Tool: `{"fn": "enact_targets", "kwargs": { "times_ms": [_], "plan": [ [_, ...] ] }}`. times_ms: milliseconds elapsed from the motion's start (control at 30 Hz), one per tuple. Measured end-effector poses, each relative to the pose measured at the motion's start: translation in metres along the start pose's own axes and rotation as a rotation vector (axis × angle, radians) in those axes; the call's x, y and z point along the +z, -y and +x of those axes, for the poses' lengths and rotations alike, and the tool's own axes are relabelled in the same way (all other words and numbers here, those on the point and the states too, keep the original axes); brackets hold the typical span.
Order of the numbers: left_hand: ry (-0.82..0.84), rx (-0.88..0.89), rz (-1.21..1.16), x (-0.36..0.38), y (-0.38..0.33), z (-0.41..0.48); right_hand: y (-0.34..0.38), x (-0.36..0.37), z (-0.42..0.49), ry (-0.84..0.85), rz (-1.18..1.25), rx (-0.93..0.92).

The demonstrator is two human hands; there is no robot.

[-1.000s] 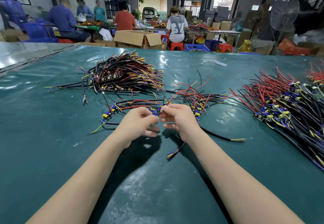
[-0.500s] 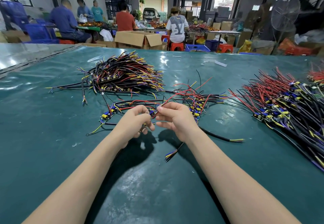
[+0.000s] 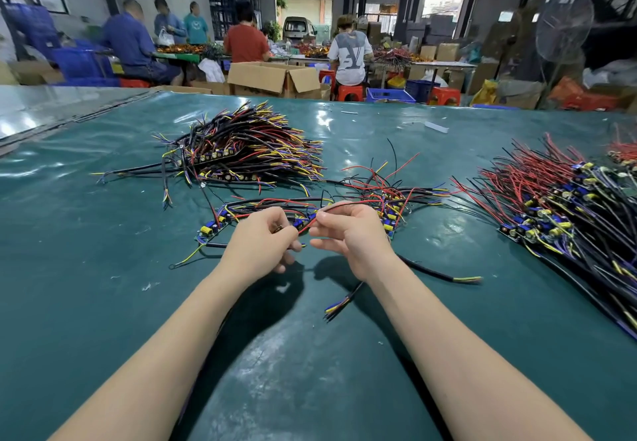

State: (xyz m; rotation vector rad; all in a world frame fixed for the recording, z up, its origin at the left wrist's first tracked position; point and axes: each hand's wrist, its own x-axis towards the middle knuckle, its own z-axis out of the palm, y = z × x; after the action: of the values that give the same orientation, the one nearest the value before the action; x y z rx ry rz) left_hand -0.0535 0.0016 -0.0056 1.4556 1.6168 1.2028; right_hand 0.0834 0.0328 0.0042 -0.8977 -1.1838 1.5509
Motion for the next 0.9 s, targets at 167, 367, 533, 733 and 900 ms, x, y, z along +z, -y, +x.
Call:
{"fn": "enact_targets", "kwargs": {
  "times_ms": [167,367,533,733,900],
  "plan": [
    [0.004,0.004,0.088,-0.001,0.001,0.001,-0.003,0.002,0.001,0.018,-0.026,0.057],
    [0.091,0.021,0.237,-0.002,0.004,0.005,-0.006,0.001,0.003,-0.025,-0.352,0.031],
    [0.093,0.088,0.206,-0.006,0.004,0.006,-0.009,-0.003,0.004,-0.068,-0.432,-0.071],
    [0.100,0.161,0.213,-0.005,0.000,0.004,-0.003,-0.006,0.005,-0.124,-0.043,-0.010],
    [0.035,0.175,0.278,-0.004,-0.002,0.002,-0.003,-0.013,0.007,-0.089,0.024,0.052]
  ]
}}
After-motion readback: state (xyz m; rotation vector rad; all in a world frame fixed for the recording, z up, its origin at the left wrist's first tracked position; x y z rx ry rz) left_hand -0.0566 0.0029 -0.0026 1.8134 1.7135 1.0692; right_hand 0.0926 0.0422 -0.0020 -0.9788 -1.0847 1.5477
